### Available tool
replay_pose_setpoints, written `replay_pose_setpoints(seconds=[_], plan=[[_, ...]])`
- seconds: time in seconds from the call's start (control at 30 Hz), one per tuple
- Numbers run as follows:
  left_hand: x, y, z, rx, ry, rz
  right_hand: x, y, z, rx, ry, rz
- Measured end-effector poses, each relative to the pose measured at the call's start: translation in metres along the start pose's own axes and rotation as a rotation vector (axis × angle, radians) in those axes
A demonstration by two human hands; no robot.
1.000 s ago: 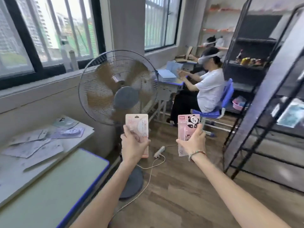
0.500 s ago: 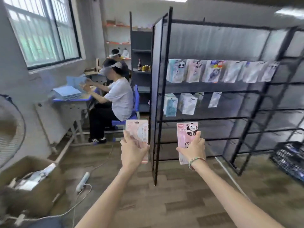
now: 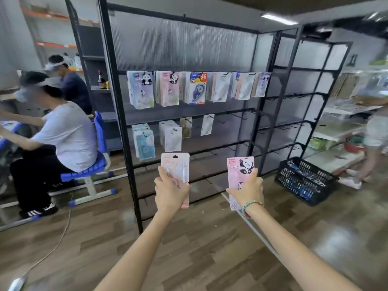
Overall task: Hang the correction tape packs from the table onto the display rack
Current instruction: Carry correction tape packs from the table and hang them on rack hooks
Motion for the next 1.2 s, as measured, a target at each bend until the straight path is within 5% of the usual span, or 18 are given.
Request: replay_pose_setpoints(seconds=[0.63,1.2], plan=[[0.196,-0.188,-0.087,0.073,-0.031,0.138,0.041,-0.247,-0.018,0.038,0.058,-0.036],[0.283,-0.278,-0.058,-0.265,-0.166,-0.116,0.161,-0.461,0.02,-0.229,0.027,0.273]])
Point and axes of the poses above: each hand's wrist, its own y-axis away from the middle knuckle, its own x-axis out of the palm, z = x × y, the point moved 10 cm from there along -y, towards the middle knuckle, and after that the axes turned 3 degrees about -z, right-handed, at the moved point
